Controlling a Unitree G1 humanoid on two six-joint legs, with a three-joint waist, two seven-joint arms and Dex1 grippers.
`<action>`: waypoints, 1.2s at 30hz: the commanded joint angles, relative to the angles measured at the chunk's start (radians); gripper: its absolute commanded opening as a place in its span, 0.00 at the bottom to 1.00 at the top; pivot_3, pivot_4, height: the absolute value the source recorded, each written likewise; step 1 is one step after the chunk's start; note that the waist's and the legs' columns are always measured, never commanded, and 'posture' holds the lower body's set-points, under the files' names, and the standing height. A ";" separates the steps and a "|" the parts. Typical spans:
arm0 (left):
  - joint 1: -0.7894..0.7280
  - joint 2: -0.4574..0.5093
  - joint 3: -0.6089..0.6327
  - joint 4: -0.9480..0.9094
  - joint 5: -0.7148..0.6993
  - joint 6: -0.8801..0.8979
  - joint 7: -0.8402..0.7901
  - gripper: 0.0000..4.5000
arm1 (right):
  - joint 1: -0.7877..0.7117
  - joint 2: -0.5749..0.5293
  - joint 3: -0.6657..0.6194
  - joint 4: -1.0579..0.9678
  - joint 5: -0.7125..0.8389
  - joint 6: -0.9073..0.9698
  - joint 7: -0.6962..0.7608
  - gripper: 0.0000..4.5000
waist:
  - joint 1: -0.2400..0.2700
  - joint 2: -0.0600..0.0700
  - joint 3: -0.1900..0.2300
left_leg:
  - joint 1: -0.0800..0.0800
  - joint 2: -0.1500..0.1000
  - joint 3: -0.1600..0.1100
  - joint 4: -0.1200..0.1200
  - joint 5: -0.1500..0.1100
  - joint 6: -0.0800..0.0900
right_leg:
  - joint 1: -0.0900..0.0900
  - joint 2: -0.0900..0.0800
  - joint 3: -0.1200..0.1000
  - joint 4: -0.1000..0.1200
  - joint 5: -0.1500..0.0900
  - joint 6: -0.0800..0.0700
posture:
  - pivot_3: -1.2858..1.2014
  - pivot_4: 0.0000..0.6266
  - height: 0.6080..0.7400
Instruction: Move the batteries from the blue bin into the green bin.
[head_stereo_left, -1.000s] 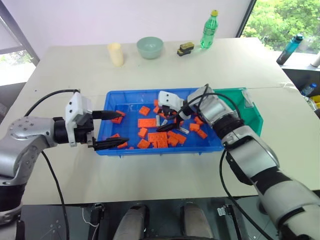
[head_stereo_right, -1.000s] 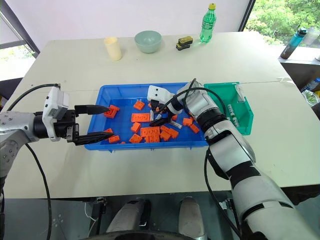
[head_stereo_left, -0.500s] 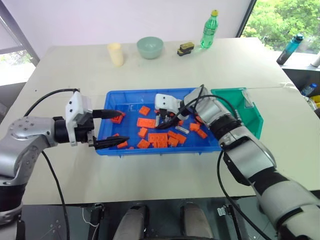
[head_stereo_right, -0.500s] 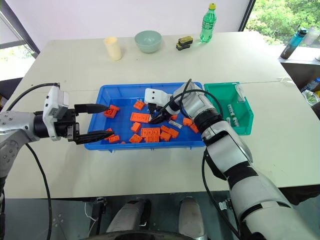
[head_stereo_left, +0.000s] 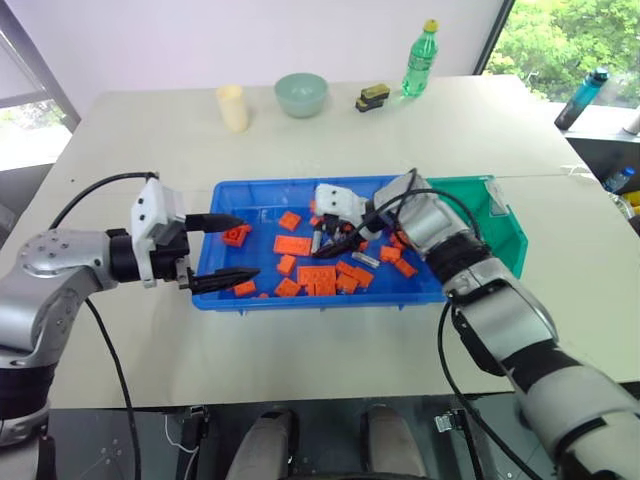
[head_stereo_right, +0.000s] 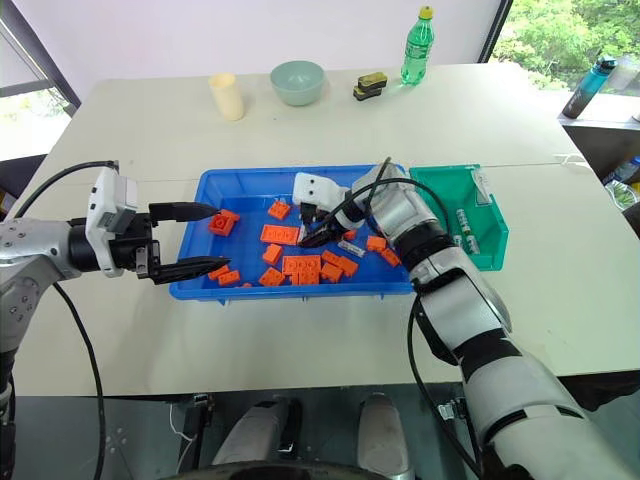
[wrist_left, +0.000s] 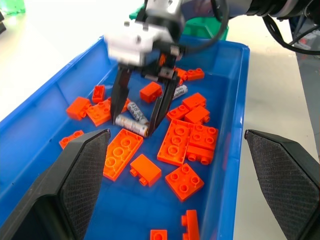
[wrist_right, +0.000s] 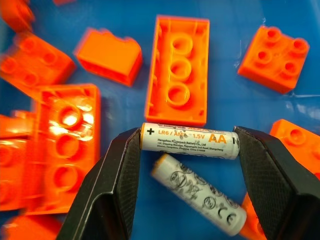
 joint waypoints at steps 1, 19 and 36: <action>0.008 -0.010 0.011 -0.015 -0.007 -0.009 0.007 1.00 | 0.017 -0.096 -0.156 -0.310 0.124 0.230 0.005 0.62 | 0.001 0.000 0.000 | 0.000 0.000 0.000 0.000 0.000 0.000 | 0.000 0.000 0.000 0.000 0.000 0.000 | 0.52 0.24 0.92; -0.078 -0.079 -0.027 0.068 0.016 -0.028 0.019 1.00 | 0.482 -0.661 -0.552 -0.711 0.191 0.524 -0.262 0.62 | 0.023 0.000 0.000 | -0.001 0.000 0.006 -0.001 0.000 0.001 | -0.002 -0.001 0.003 -0.001 0.000 0.000 | 0.52 0.24 0.92; -0.096 -0.090 -0.026 0.079 0.033 -0.037 0.023 1.00 | 0.215 -0.486 -0.353 -0.669 0.324 0.504 -0.254 1.00 | 0.015 0.000 0.000 | -0.001 0.002 0.006 -0.001 0.000 0.001 | -0.003 0.000 0.003 -0.001 0.000 0.000 | 0.52 0.24 0.92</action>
